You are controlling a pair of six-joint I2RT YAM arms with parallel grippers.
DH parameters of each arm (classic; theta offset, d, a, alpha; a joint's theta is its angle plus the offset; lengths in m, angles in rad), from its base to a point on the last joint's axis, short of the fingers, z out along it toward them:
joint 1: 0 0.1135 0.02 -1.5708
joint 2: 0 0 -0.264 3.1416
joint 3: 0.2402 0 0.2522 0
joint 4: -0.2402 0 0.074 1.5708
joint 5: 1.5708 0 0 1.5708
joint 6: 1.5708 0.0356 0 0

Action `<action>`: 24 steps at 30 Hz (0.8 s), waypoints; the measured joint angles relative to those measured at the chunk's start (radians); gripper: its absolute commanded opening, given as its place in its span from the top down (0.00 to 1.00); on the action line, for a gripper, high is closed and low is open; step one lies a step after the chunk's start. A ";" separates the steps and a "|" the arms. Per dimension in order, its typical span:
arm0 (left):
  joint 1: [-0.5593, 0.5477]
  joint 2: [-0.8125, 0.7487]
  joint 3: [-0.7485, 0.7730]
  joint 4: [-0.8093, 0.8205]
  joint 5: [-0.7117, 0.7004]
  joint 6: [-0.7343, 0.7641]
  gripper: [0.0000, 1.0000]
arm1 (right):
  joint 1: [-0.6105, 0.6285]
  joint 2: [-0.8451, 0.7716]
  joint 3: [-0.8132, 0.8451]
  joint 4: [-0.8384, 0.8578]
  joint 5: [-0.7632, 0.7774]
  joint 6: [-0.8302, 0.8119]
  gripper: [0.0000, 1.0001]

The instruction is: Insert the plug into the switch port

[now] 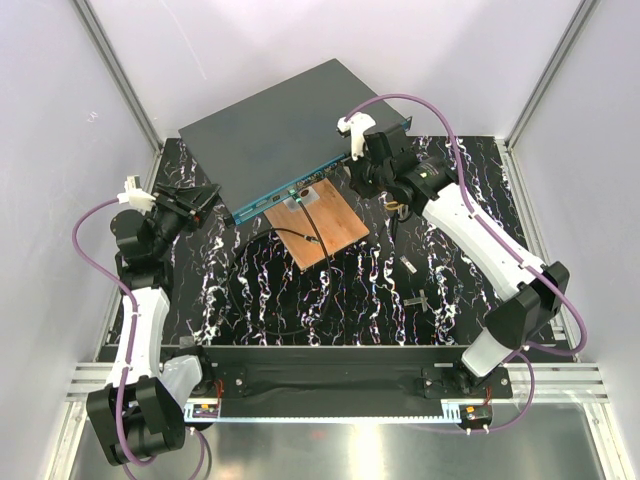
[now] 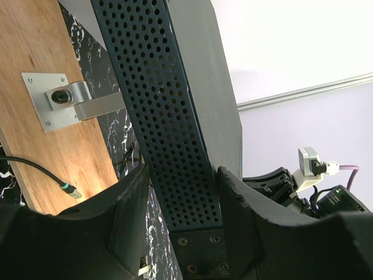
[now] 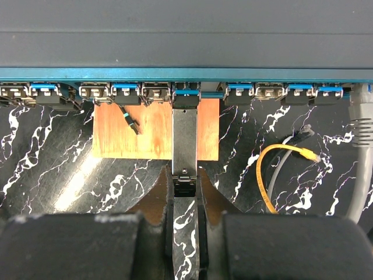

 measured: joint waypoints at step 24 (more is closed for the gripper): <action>0.000 0.002 0.000 0.001 0.000 0.000 0.53 | 0.000 0.010 -0.019 0.006 0.000 -0.011 1.00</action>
